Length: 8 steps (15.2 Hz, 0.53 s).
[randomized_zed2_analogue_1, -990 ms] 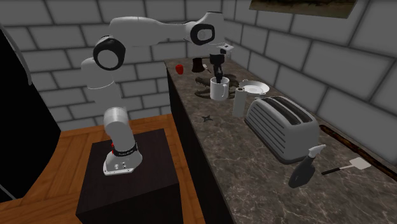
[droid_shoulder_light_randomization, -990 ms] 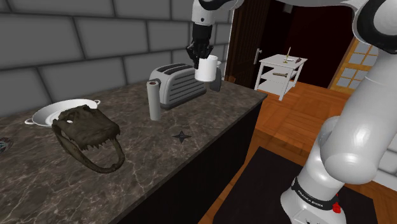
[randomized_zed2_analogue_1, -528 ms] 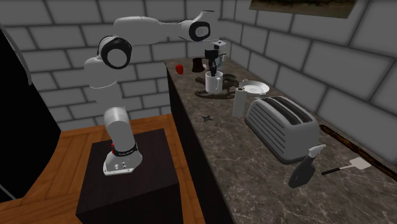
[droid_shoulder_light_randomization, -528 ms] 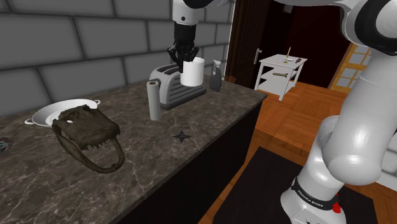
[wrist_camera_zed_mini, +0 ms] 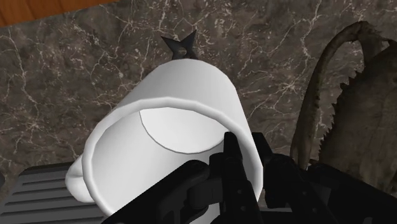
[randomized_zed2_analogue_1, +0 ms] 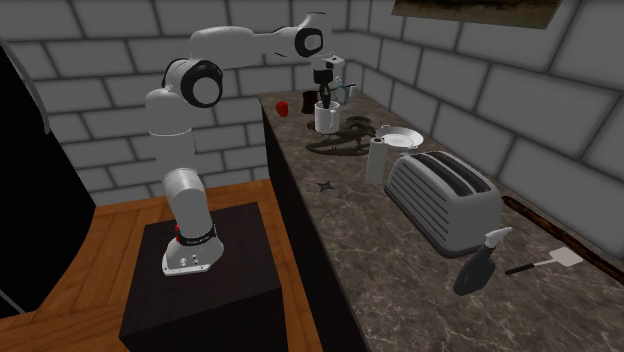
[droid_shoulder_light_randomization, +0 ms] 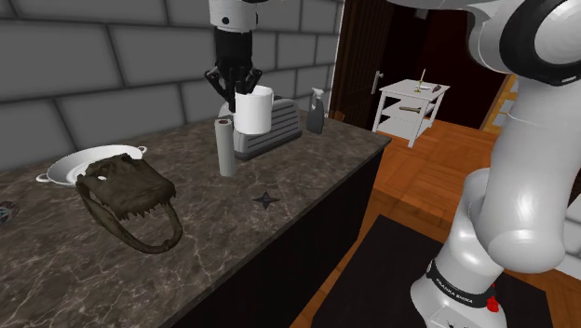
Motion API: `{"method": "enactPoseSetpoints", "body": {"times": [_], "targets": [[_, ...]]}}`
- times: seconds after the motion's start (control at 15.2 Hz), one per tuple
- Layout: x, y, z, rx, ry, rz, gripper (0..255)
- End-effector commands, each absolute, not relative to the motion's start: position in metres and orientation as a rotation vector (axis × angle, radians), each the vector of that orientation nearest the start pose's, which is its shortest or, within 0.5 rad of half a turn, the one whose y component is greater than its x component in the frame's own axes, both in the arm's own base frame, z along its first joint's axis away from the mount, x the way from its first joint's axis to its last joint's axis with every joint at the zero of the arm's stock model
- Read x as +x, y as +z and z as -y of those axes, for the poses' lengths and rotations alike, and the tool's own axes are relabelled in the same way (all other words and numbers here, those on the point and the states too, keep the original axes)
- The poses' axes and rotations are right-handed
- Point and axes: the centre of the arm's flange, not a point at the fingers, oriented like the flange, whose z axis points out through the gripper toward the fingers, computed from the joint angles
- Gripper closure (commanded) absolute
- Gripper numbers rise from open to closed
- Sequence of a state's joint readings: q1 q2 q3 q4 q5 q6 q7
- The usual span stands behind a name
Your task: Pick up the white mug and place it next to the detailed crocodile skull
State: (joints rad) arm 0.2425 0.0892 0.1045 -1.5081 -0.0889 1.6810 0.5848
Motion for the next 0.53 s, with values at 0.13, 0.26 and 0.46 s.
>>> {"method": "enactPoseSetpoints", "body": {"times": [0.13,0.26,0.46], "targets": [[0.564,0.610,-0.244,-3.148,-0.176,-0.370,255],[0.566,0.610,-0.270,-3.148,-0.176,-0.370,255],[0.568,0.610,-0.299,-3.148,-0.176,-0.370,255]]}}
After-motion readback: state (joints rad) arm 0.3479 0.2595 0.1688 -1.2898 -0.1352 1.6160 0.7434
